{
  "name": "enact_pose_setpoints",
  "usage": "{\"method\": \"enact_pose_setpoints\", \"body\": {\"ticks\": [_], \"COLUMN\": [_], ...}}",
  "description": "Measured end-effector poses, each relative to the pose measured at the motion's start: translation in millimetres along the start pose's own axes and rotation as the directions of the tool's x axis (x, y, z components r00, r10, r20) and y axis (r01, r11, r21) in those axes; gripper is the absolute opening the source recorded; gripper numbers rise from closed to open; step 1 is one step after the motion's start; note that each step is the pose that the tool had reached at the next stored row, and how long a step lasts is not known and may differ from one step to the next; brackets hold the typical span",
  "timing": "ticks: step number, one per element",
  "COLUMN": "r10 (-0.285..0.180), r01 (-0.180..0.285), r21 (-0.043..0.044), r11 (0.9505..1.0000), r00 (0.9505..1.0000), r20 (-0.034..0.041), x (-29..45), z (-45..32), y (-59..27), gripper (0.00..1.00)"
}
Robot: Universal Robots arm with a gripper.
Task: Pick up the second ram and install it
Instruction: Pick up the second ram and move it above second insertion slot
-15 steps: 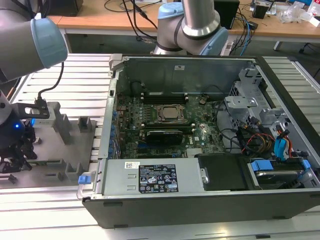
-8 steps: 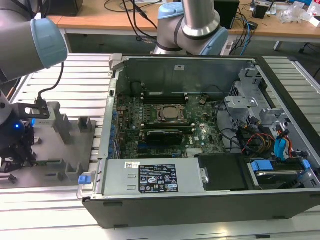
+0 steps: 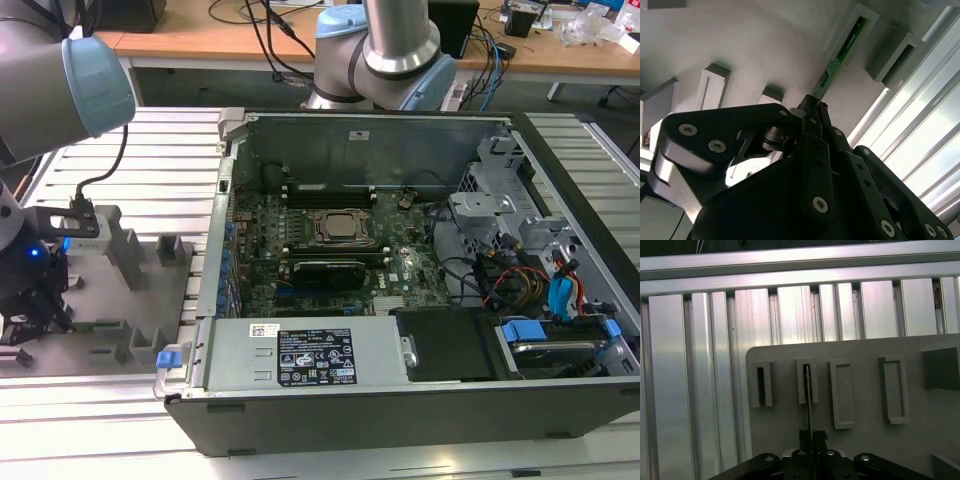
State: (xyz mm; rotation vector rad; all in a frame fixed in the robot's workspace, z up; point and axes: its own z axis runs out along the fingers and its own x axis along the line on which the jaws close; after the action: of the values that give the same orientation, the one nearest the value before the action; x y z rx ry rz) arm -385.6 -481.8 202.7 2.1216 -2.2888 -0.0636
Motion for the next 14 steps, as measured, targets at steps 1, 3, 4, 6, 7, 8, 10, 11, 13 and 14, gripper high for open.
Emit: {"method": "enact_pose_setpoints", "body": {"ticks": [1,3,4,6,7,8,10,11,13,14], "r10": [0.000,0.000,0.000,0.000,0.000,0.000,0.000,0.000,0.000,0.000], "r01": [0.000,0.000,0.000,0.000,0.000,0.000,0.000,0.000,0.000,0.000], "r21": [0.0000,-0.0001,0.0000,0.0000,0.0001,0.0004,0.0002,0.0000,0.0001,0.0001], "r11": [1.0000,1.0000,1.0000,1.0000,1.0000,1.0000,1.0000,1.0000,1.0000,1.0000], "r00": [1.0000,1.0000,1.0000,1.0000,1.0000,1.0000,1.0000,1.0000,1.0000,1.0000], "r20": [0.0000,0.0000,0.0000,0.0000,0.0002,0.0004,0.0002,0.0001,0.0000,0.0001], "x": [0.0,0.0,0.0,0.0,0.0,-0.1,-0.1,-0.1,-0.2,-0.2], "z": [0.1,0.1,0.2,0.3,0.3,0.0,-4.9,-8.1,-11.9,-13.8], "y": [0.0,0.0,0.0,0.0,0.0,0.0,0.2,0.4,0.5,0.6], "gripper": [0.13,0.13,0.13,0.13,0.13,0.13,0.13,0.13,0.13,0.13]}}
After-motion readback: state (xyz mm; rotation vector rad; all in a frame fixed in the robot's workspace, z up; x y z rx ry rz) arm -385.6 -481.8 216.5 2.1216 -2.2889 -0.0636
